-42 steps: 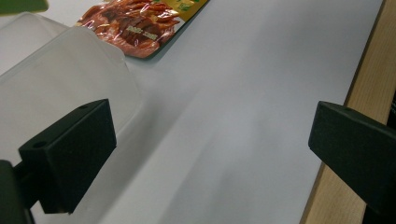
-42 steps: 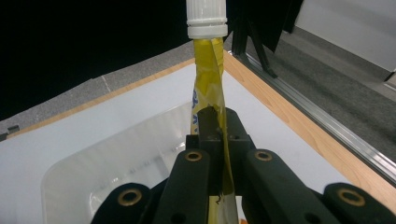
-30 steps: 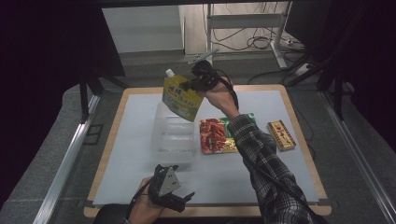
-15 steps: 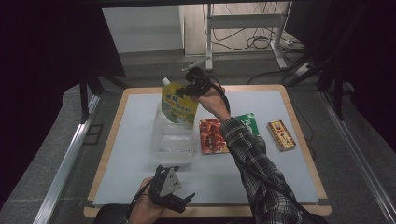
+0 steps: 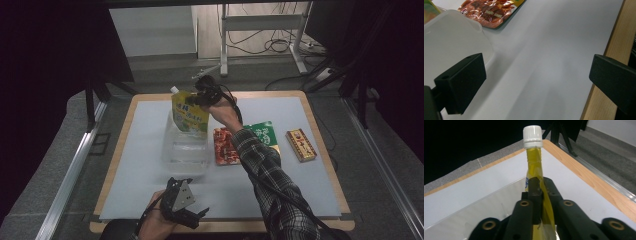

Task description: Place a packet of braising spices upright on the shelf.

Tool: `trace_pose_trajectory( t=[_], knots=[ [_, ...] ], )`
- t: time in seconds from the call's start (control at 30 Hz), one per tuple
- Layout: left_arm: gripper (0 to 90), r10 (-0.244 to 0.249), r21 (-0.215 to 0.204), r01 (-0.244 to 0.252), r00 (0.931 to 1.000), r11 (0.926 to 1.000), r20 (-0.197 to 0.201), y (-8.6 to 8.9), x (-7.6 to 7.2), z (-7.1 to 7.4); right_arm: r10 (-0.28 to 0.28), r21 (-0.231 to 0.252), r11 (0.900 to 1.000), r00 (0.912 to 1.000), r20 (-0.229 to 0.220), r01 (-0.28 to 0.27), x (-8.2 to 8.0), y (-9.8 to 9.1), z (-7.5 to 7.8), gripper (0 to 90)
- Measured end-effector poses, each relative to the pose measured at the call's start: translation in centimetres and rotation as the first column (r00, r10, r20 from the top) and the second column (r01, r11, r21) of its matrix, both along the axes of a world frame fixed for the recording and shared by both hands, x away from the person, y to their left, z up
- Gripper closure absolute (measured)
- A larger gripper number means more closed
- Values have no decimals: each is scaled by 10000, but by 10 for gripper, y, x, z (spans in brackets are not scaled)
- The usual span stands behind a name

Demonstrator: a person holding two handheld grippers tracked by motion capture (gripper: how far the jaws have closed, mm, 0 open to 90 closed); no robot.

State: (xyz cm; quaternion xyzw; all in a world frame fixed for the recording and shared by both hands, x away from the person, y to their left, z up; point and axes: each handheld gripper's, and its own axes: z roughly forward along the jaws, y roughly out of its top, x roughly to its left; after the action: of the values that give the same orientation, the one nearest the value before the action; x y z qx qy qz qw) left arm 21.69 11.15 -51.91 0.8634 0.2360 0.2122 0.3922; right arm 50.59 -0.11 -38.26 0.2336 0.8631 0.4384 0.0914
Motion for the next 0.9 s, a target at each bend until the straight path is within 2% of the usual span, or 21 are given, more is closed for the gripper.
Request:
trace_pose_trajectory(
  t=[0.03, 0.07, 0.13, 0.2, 0.23, 0.27, 0.5, 0.6, 0.73, 0.9],
  knots=[
    [7, -3, 3, 3, 10000, 10000, 7, 0, 0, 0, -7, -4, 10000, 9998, 184, 7, -1, -1, 2, 729],
    [7, 0, 4, 0, 10000, 10000, 12, 0, 0, 0, -7, -4, 10000, 9998, 184, 7, -1, -1, 2, 729],
    [8, 11, 9, -11, 10000, 10000, 24, 0, -1, 0, -59, -96, 9999, 9994, 350, 63, -2, -2, 4, 658],
    [8, 18, 23, -18, 10000, 10000, 26, 0, -1, 0, -64, -151, 9999, 9988, 487, 71, -4, -4, 6, 575],
    [7, 12, 66, -12, 10000, 10000, -17, -1, 0, -1, -21, -179, 9998, 9983, 583, 31, -5, -6, 6, 503],
    [7, 12, 66, -12, 10000, 10000, -17, -1, 0, -1, -21, -179, 9998, 9983, 583, 31, -5, -6, 6, 503],
    [7, -20, 137, 20, 10000, 9999, -15, -2, -1, -2, -152, -281, 9995, 9978, 643, 171, -10, -18, 8, 336],
    [8, -4, 153, 4, 10000, 9999, -23, -2, 0, -2, -89, -293, 9995, 9980, 625, 108, -12, -21, 8, 310],
    [8, -16, 226, 17, 10000, 9997, -44, -2, 0, -3, 112, -573, 9983, 9967, 802, -66, -18, -27, 6, 249],
    [8, -75, 274, 77, 10000, 9996, -66, -3, 0, -3, 260, -381, 9990, 9970, 724, -233, -22, -33, 3, 198]
  ],
)
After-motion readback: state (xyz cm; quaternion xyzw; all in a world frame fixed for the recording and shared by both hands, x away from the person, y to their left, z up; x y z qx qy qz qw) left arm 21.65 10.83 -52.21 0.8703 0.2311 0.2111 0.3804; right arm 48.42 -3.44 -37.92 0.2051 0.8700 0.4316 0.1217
